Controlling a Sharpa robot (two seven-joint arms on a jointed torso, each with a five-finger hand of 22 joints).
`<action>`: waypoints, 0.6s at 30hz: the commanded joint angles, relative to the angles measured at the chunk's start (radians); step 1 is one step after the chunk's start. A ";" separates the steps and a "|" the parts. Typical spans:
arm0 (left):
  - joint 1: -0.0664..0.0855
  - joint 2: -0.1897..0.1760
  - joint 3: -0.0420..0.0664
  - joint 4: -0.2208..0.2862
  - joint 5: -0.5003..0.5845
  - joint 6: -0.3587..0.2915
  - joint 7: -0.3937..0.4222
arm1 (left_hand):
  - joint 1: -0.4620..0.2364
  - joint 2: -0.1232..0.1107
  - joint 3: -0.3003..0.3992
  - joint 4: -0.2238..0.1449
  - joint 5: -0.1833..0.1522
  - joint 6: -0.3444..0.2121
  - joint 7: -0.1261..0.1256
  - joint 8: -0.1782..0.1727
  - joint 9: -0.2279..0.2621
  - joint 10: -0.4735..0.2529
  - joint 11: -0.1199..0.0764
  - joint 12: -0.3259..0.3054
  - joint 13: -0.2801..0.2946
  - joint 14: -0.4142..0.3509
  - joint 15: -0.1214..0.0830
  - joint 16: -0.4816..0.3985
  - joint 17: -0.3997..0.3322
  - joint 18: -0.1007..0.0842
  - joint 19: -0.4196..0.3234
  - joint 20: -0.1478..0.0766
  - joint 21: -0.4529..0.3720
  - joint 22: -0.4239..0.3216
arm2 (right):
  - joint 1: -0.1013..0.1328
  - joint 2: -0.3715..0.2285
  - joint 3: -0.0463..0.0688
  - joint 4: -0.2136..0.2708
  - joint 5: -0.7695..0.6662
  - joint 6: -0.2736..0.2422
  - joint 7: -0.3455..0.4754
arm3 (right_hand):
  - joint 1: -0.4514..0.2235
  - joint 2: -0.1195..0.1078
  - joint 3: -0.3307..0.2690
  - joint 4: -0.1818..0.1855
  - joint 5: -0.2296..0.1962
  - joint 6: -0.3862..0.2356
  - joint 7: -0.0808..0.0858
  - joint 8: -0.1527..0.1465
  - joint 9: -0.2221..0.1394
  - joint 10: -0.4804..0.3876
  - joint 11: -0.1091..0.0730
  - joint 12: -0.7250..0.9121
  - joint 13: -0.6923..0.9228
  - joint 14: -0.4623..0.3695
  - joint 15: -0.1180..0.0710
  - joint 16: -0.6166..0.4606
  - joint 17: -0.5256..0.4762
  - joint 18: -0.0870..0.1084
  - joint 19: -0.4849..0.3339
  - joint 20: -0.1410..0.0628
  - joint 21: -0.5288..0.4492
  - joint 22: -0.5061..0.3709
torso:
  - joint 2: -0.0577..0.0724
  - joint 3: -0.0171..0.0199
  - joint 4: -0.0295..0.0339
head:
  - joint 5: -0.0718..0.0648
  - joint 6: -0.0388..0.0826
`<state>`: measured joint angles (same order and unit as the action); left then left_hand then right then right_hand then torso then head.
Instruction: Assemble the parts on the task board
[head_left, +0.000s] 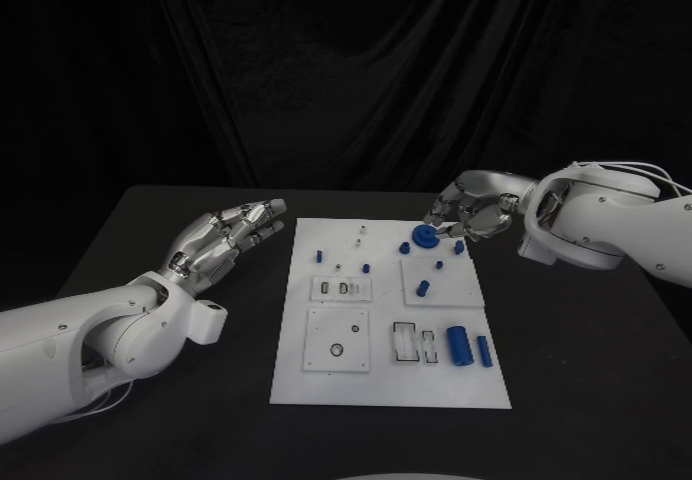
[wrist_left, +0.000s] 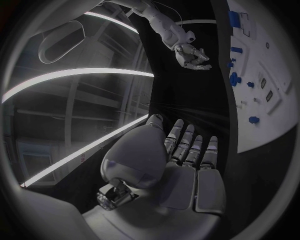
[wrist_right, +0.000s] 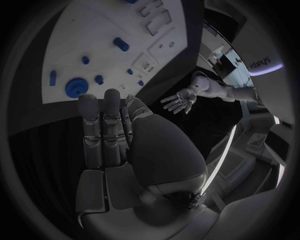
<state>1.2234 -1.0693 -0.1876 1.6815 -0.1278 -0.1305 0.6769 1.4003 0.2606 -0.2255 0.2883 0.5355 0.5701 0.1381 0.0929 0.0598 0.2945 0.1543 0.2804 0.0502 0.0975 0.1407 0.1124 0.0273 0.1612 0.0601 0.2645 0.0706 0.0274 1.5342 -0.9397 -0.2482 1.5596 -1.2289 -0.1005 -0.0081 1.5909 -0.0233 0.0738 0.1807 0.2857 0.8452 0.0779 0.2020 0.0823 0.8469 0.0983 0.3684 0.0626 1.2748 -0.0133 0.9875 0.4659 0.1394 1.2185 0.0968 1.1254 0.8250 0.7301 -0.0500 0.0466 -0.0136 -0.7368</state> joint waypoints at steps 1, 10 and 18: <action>0.010 -0.004 0.001 0.010 -0.034 -0.045 0.321 | -0.003 -0.010 0.001 0.000 0.009 -0.033 0.001 -0.018 -0.005 -0.057 -0.029 -0.046 -0.007 -0.053 -0.027 -0.051 -0.011 0.015 -0.039 -0.012 -0.041 -0.016 | 0.002 0.010 0.001 -0.009 -0.334 -0.070 -0.102 | -0.004 -0.025 0.039 0.025 -0.003 0.019 0.002 -0.013 0.006 0.040 -0.002 -0.024 0.001 0.061 0.001 0.100 0.151 -0.025 0.064 -0.003 0.098 0.145 | 0.041 -0.0122 0.0131 | -0.014 0.013; 0.023 -0.020 0.001 0.023 -0.042 -0.045 0.315 | -0.012 -0.007 0.002 -0.002 0.012 -0.201 -0.091 -0.056 -0.021 -0.137 -0.054 -0.127 -0.017 -0.083 -0.052 -0.091 -0.020 0.020 -0.053 -0.029 -0.059 -0.022 | -0.013 0.036 0.001 -0.029 -0.473 -0.134 -0.118 | -0.019 -0.065 0.083 0.053 -0.023 -0.005 -0.026 -0.055 0.006 0.068 -0.007 -0.077 0.001 0.091 -0.007 0.144 0.231 -0.034 0.086 -0.008 0.145 0.218 | 0.076 -0.0264 0.0283 | -0.040 0.032; 0.025 -0.025 0.001 0.026 -0.037 -0.030 0.307 | -0.013 -0.004 0.003 -0.003 0.013 -0.228 -0.110 -0.058 -0.023 -0.150 -0.051 -0.145 -0.019 -0.088 -0.051 -0.100 -0.023 0.020 -0.053 -0.030 -0.061 -0.022 | -0.027 0.050 0.001 -0.041 -0.526 -0.193 -0.116 | -0.034 -0.077 0.088 0.059 -0.049 -0.023 -0.040 -0.078 0.004 0.062 -0.011 -0.102 0.003 0.097 -0.010 0.149 0.249 -0.036 0.090 -0.010 0.153 0.234 | 0.098 -0.0328 0.0405 | -0.056 0.048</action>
<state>1.2462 -1.0939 -0.1878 1.7057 -0.1538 -0.1689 0.6771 1.3959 0.2542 -0.2256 0.2883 0.5423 0.3499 0.0285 0.0385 0.0383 0.1502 0.1005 0.1411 0.0318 0.0132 0.0871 0.0145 0.0051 0.1616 0.0095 0.2375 0.0147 0.0060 1.5094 -0.8901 -0.2486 1.5193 -1.6893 -0.2292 -0.0938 1.5581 -0.0899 0.1578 0.2372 0.2393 0.8254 0.0431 0.1286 0.0866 0.9131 0.0910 0.2718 0.0650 1.3661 -0.0220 1.1307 0.7139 0.1233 1.3046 0.0875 1.2723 1.0591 0.8169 -0.0790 0.0808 -0.0677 -0.6923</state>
